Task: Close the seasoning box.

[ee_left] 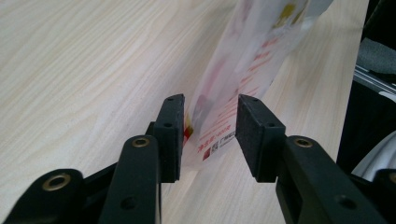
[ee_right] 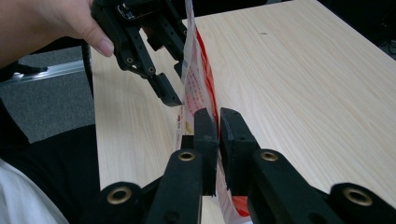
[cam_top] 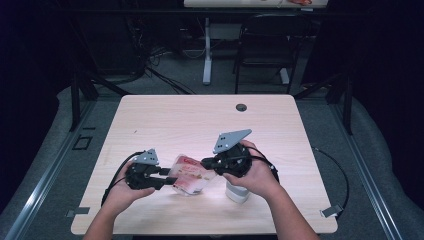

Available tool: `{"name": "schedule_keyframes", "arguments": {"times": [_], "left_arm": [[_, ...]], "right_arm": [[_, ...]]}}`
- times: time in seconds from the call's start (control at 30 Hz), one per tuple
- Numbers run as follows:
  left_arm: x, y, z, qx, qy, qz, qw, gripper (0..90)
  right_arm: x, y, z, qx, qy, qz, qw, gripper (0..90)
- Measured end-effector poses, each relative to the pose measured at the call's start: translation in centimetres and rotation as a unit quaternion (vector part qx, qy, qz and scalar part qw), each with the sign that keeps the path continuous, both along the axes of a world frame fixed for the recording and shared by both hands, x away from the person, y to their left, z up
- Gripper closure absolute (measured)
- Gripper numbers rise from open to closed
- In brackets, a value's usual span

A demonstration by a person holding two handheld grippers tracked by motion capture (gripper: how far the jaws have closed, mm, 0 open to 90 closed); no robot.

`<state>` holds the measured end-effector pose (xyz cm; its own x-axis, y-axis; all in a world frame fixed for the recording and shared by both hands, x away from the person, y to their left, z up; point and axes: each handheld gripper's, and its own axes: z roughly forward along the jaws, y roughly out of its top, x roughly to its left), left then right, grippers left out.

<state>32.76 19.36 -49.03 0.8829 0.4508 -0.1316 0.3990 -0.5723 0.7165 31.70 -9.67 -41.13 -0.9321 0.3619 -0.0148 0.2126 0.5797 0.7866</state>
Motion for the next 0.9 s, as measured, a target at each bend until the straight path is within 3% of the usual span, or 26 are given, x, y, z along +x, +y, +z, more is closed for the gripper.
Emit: {"name": "schedule_keyframes", "arguments": {"times": [0.23,0.9], "left_arm": [[-0.3,0.5,0.8,-0.018,-0.009,0.003,0.9998,59.1],[-0.5,2.5,1.3,-0.018,-0.002,0.01,0.9998,56.9]], "right_arm": [[0.0,0.8,0.0,0.013,0.004,0.009,0.9999,82.1],[-0.6,2.0,1.2,0.043,-0.005,0.026,0.9987,74.1]]}}
